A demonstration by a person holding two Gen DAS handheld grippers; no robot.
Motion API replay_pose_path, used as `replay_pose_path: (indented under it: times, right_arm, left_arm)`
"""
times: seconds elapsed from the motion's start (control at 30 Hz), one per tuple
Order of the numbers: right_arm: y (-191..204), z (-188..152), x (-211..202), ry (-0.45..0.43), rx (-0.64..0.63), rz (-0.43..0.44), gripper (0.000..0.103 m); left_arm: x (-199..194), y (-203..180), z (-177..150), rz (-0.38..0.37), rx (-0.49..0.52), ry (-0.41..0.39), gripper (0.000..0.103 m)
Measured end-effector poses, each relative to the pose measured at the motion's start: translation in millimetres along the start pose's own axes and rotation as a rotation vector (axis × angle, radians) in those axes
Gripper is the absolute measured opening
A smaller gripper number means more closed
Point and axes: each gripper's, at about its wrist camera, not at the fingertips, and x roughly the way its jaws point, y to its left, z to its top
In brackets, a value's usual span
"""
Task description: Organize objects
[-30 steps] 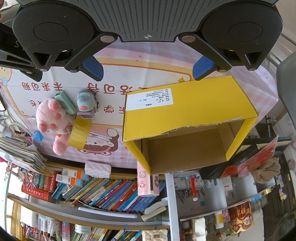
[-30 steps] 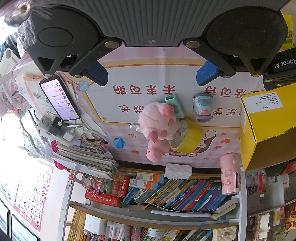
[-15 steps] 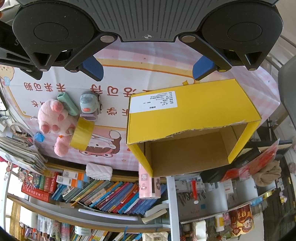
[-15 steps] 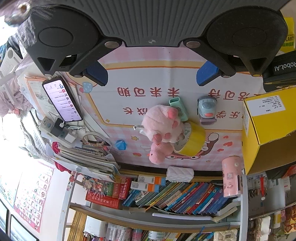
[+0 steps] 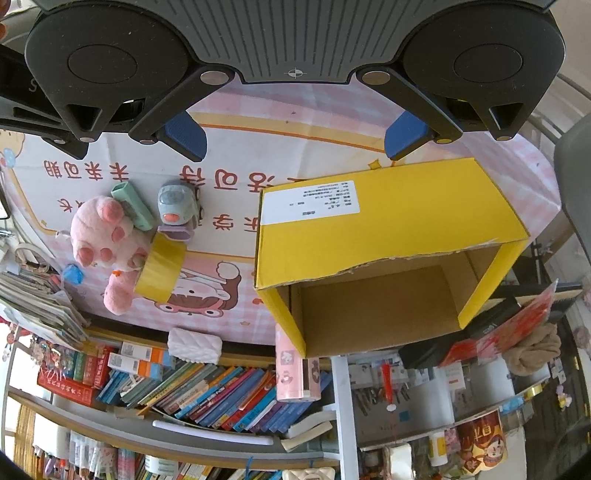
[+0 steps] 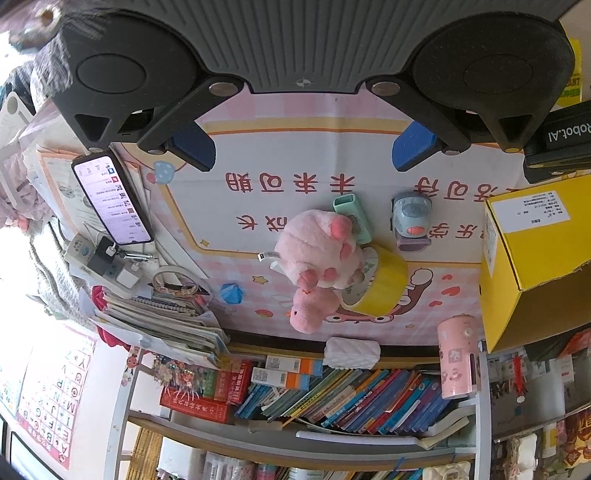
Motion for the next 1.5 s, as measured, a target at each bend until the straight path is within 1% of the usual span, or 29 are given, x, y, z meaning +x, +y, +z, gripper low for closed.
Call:
replay_pose_path:
  times: [0.27,0.47,0.67,0.83,0.93,1.23,1.37,1.5]
  right_arm:
    - [-8,10,14,0.001,0.000,0.019,0.103]
    - [-14,19,28,0.008,-0.010,0.035,0.103]
    - [-22,32,49,0.021,-0.024,0.056,0.103]
    - [-33,46,68,0.032,-0.022,0.089,0.102]
    - [-38,55,81,0.035,-0.022,0.115,0.102]
    - [-48,76,120,0.063,-0.028,0.223,0.102]
    - [-54,82,137,0.111,0.008,0.280,0.102]
    - [-52,83,150,0.138,0.006,0.329,0.101]
  left_arm:
    - [12,-9,8,-0.033,-0.004,0.018,0.103]
    - [26,-18,16,-0.030,-0.017,0.040,0.103]
    - [38,-30,22,-0.043,-0.024,0.061,0.103]
    - [47,-42,27,-0.063,-0.031,0.075,0.103]
    - [52,-50,29,-0.063,-0.040,0.081,0.103]
    - [67,-68,33,-0.030,-0.054,0.117,0.103]
    - [71,-75,34,-0.007,-0.056,0.134,0.103]
    - [71,-81,33,-0.020,-0.052,0.138,0.103]
